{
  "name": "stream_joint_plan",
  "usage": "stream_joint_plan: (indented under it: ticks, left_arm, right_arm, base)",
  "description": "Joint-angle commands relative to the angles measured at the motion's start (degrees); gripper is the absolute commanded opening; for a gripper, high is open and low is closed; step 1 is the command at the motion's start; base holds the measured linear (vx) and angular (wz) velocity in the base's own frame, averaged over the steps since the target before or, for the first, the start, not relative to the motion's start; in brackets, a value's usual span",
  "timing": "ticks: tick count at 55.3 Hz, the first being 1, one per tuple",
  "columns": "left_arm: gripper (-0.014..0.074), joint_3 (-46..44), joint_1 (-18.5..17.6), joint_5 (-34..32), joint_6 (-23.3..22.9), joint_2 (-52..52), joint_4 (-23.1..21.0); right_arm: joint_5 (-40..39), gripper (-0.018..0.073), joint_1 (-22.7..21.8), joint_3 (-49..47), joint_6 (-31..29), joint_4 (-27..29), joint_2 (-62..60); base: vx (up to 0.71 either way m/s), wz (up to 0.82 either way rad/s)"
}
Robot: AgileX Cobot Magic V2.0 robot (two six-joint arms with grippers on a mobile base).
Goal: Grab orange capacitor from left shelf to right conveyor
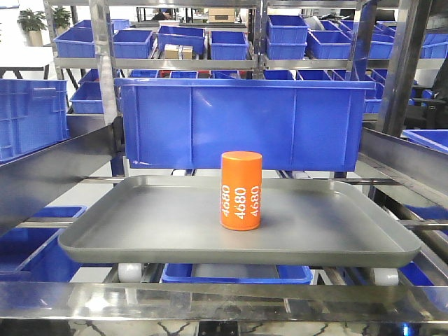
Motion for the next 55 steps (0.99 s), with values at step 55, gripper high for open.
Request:
stream_joint_plan:
  ticks: [55]
  left_arm:
    - [-0.0006,-1.71,-0.44,-4.77,-0.32,-0.22,-0.27]
  right_arm:
    - [13.29,0.0092,-0.24,-55.34,-6.02,2.04,29.04]
  base:
    - [0.0,0.0]
